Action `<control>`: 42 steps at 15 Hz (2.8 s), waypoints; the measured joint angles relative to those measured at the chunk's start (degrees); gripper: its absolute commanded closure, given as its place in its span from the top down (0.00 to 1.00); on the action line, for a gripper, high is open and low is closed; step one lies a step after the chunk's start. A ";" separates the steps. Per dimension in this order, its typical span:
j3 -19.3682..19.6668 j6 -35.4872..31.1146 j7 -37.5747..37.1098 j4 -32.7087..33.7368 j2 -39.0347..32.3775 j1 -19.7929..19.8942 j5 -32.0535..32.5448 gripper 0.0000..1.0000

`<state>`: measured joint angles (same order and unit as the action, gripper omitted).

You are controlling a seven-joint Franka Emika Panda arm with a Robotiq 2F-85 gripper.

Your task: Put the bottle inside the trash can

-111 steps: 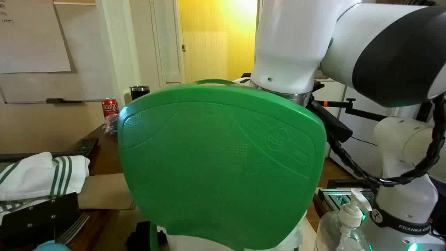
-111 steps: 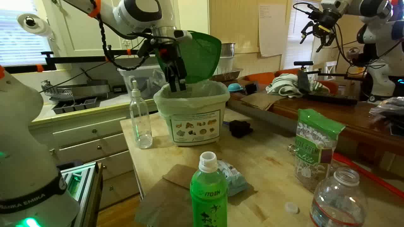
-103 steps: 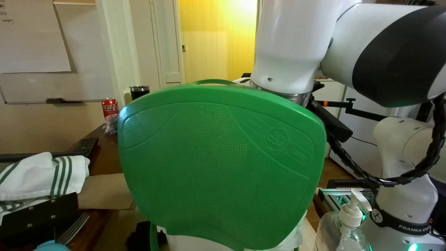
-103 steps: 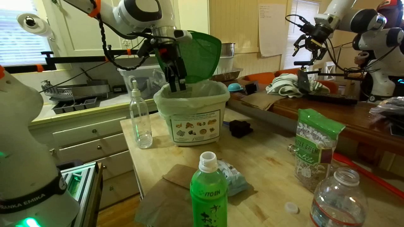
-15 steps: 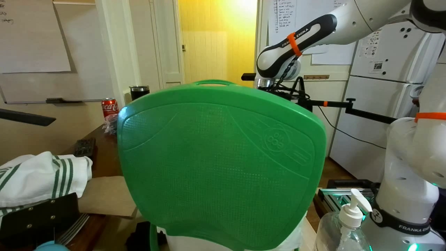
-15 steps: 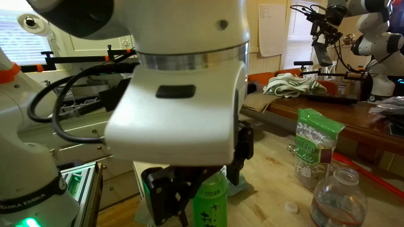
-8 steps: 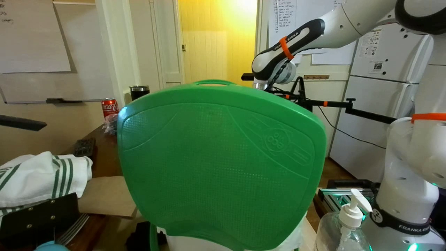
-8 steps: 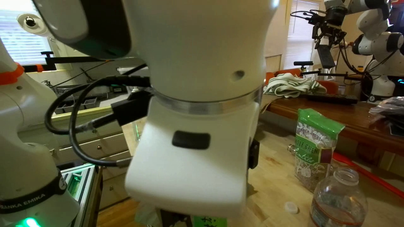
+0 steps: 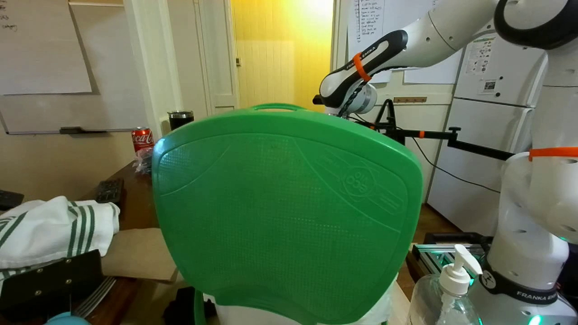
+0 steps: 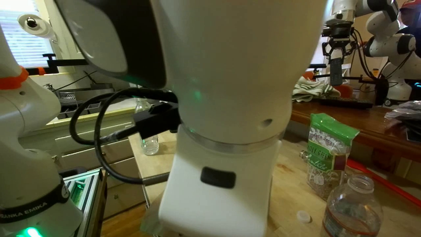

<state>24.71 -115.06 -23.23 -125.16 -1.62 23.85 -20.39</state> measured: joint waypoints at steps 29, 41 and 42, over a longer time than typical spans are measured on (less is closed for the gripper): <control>-3.28 7.24 1.97 4.79 -2.29 -1.22 -2.60 0.34; -8.29 9.48 3.25 6.08 6.64 -6.19 0.38 0.34; -8.92 9.48 3.60 6.44 7.08 -6.78 0.41 0.34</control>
<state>15.79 -105.58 -19.62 -118.72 5.46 17.08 -19.98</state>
